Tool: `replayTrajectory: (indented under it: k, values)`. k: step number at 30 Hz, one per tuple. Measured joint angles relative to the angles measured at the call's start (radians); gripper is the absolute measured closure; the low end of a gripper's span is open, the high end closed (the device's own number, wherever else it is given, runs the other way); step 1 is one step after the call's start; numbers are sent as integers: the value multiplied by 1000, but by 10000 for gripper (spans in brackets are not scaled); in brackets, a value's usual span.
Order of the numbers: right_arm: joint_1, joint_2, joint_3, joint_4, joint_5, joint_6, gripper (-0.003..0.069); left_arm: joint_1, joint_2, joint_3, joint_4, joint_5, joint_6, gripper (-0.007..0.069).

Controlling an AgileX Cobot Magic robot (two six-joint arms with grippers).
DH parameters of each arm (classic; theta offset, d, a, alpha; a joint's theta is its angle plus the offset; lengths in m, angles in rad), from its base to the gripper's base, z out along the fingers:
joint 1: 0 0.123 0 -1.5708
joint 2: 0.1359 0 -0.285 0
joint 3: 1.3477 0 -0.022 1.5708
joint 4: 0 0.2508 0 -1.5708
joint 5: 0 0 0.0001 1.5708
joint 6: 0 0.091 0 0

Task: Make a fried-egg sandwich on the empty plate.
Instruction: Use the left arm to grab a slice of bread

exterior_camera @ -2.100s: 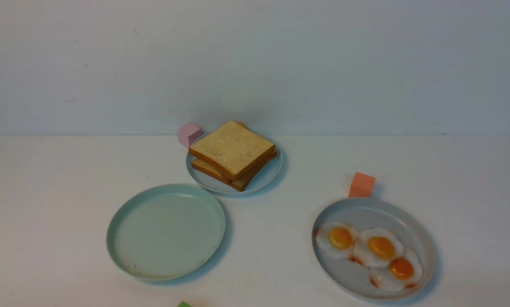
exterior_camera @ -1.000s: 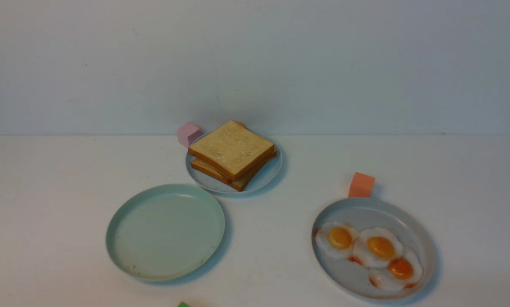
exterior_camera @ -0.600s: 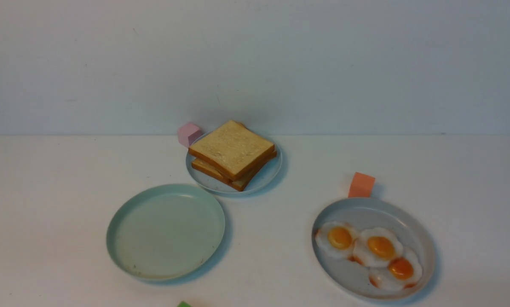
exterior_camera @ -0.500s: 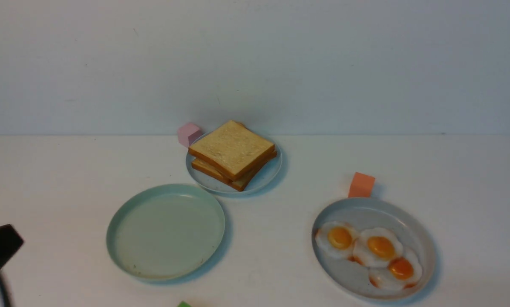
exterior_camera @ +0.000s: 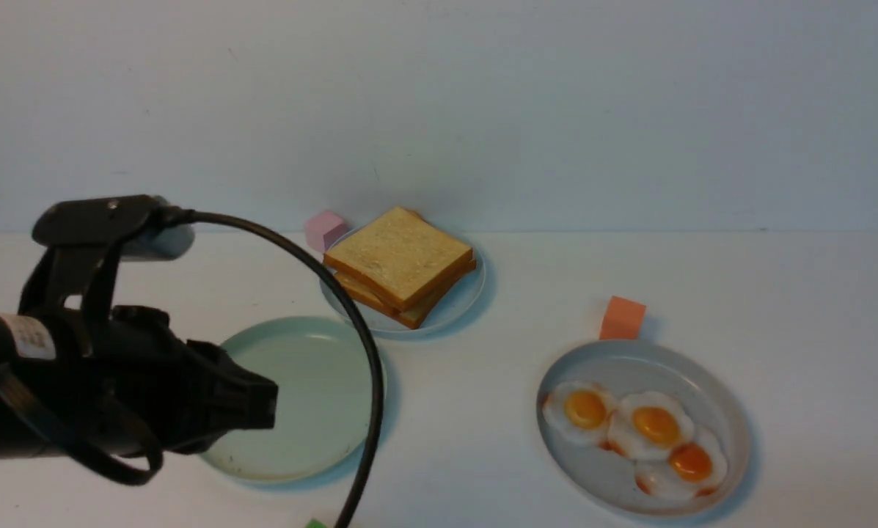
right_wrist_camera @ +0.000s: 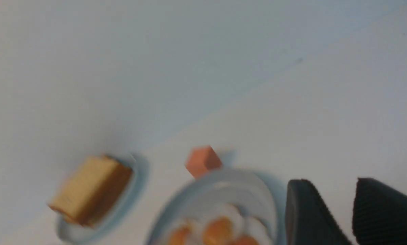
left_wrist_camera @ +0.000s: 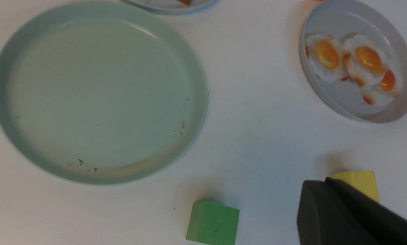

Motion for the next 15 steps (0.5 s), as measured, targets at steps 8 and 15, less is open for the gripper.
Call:
replayTrajectory:
  k: [8, 15]
  values:
    - [0, 81, -231, 118, 176, -54, 421, 0, 141, -144, -23, 49, 112, 606]
    - [109, 506, -812, 72, 885, -392, 421, 0, 450, -475, -11, 178, 173, 606]
